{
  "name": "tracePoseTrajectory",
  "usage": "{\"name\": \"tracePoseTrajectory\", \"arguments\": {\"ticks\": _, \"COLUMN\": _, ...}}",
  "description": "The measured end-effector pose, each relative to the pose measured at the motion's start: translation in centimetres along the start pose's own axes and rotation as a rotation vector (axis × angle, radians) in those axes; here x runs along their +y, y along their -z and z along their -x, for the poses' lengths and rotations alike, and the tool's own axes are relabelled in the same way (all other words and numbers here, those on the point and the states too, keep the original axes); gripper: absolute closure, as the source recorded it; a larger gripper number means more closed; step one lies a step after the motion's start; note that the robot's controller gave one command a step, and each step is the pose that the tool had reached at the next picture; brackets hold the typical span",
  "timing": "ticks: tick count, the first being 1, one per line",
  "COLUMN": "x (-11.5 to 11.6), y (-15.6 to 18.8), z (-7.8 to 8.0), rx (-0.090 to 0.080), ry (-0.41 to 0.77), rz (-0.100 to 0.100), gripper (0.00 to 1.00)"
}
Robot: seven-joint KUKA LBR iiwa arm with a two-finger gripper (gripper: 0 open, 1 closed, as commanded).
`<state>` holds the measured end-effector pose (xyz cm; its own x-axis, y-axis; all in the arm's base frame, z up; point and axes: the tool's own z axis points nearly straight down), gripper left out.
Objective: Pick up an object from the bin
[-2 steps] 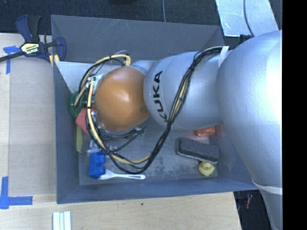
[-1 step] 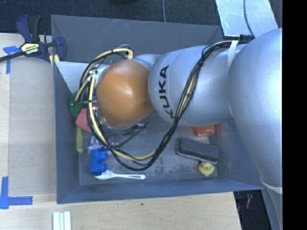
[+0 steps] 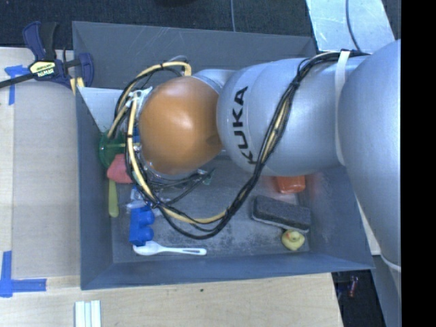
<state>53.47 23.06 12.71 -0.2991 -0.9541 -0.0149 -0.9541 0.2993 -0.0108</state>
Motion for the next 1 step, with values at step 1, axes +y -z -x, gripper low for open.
{"name": "tracePoseTrajectory", "arguments": {"ticks": 1, "x": 0.04, "y": 2.77, "z": 0.01, "rx": 0.001, "ry": -0.001, "rz": 0.003, "gripper": 1.00}}
